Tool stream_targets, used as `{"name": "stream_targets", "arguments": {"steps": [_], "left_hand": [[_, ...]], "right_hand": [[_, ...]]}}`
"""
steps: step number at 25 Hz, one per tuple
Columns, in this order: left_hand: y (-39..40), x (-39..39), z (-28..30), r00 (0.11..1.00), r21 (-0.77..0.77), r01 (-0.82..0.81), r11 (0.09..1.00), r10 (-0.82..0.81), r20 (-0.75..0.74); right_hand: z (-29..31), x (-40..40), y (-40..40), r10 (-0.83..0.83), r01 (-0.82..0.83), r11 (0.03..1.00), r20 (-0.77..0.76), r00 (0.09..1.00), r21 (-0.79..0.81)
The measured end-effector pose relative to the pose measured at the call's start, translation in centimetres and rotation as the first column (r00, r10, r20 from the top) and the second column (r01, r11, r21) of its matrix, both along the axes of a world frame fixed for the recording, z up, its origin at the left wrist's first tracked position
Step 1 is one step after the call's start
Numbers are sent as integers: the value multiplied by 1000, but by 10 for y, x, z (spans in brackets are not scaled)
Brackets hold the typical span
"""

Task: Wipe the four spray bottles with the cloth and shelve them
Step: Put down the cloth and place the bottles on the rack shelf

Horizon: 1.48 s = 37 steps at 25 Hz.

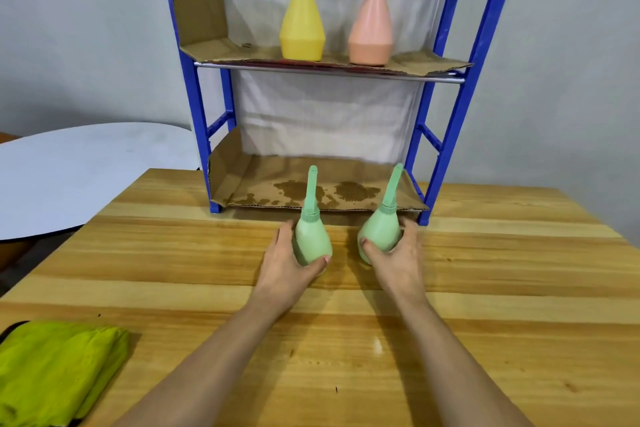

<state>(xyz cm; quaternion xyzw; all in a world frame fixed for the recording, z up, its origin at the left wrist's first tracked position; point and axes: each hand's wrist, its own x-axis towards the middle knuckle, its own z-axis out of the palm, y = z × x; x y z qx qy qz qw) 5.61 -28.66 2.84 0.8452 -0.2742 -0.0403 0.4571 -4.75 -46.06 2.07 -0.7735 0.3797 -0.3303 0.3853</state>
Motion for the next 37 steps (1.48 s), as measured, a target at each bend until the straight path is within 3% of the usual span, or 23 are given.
{"name": "stream_targets", "arguments": {"steps": [8, 13, 21, 37], "left_hand": [[-3, 42, 24, 999, -95, -7, 995, 10, 33], [-25, 89, 57, 998, -73, 24, 997, -20, 60], [-57, 153, 45, 999, -72, 34, 997, -34, 8], [-73, 165, 27, 998, -99, -20, 995, 27, 63]], "right_hand": [[38, 9, -19, 123, -123, 992, 152, 981, -9], [65, 49, -41, 183, -178, 982, 80, 980, -57], [53, 111, -76, 205, -205, 979, 18, 979, -24], [33, 129, -81, 198, -202, 976, -49, 979, -77]]}}
